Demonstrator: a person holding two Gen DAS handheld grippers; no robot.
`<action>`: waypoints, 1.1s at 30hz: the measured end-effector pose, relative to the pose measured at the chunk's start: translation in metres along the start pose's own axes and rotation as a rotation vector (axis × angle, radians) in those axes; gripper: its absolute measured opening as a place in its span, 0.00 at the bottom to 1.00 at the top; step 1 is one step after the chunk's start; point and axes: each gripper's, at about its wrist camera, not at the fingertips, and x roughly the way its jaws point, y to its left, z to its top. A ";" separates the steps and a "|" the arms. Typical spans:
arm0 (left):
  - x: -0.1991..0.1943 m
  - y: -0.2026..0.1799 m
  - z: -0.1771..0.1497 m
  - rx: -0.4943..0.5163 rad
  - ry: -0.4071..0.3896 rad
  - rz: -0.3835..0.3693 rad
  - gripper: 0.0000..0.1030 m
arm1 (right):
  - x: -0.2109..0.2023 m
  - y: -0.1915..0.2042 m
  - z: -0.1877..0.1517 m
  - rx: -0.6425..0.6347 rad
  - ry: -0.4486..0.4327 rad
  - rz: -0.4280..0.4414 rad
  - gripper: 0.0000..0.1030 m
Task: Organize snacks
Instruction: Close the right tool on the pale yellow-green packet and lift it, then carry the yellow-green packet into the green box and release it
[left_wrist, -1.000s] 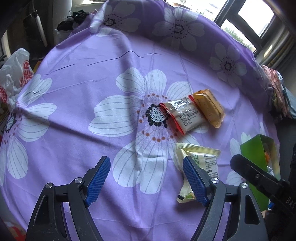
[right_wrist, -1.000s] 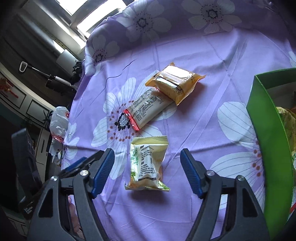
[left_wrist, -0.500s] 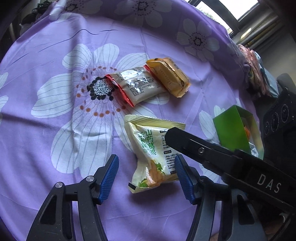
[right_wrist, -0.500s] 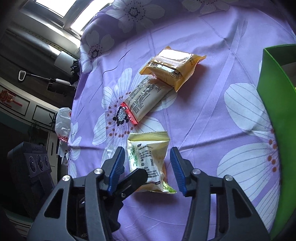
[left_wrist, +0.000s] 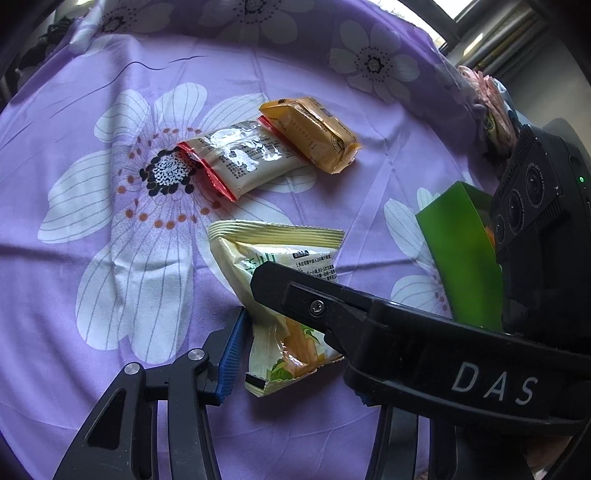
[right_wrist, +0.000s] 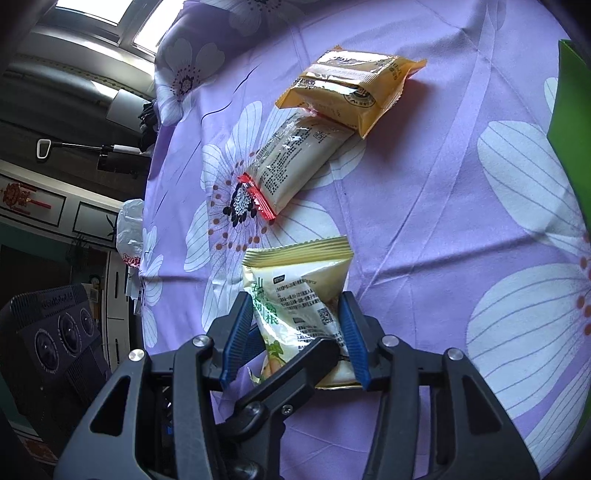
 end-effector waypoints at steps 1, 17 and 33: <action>-0.002 -0.001 0.000 0.006 -0.007 0.000 0.49 | -0.001 0.000 0.000 -0.002 -0.004 0.002 0.46; -0.048 -0.030 -0.004 0.148 -0.265 -0.020 0.40 | -0.049 0.029 -0.006 -0.129 -0.217 -0.019 0.34; -0.079 -0.113 0.003 0.376 -0.417 -0.012 0.41 | -0.132 0.019 -0.012 -0.130 -0.448 0.041 0.34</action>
